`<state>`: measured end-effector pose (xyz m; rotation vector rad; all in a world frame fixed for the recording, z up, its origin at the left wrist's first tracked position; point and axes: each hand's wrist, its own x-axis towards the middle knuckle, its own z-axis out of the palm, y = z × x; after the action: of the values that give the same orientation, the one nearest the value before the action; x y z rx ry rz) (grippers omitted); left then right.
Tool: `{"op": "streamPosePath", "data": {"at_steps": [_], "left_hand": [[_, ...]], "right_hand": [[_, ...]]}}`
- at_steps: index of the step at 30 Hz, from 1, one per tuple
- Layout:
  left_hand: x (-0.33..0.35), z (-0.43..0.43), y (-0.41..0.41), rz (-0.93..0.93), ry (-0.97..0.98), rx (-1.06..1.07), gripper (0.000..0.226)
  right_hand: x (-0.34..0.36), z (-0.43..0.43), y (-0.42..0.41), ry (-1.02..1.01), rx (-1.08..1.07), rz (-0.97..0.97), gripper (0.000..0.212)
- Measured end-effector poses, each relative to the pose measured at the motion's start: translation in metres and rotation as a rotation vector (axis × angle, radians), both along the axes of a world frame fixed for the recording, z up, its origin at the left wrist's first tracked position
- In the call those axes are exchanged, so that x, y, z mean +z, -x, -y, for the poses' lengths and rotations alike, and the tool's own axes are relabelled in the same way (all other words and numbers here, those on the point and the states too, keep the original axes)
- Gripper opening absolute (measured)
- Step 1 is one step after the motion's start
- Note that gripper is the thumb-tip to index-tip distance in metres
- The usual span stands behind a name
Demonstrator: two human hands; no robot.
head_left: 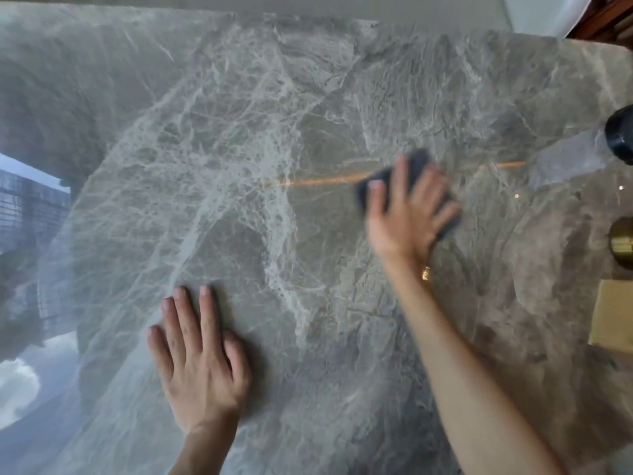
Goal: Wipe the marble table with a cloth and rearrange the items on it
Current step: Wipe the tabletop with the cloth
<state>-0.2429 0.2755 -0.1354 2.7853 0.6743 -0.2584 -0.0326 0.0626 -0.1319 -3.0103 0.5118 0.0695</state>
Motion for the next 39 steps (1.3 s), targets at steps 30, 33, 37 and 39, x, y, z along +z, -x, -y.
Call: {"op": "streamPosePath", "data": {"at_steps": [30,33,37,39], "left_hand": [[0.001,0.0,-0.002,0.001,-0.024,0.0,0.067],[0.002,-0.002,-0.001,-0.018,-0.038,-0.012,0.066],[0.0,-0.001,0.0,0.017,-0.027,-0.005,0.065],[0.0,-0.002,-0.001,0.02,-0.009,-0.006,0.065]], "right_hand": [[0.005,-0.049,0.022,0.009,0.22,-0.001,0.06],[0.014,-0.051,0.152,-0.067,0.811,-0.133,0.061],[0.012,0.089,0.132,0.139,0.491,-0.173,0.062],[0.009,0.123,0.058,0.095,-0.005,-0.081,0.061]]}}
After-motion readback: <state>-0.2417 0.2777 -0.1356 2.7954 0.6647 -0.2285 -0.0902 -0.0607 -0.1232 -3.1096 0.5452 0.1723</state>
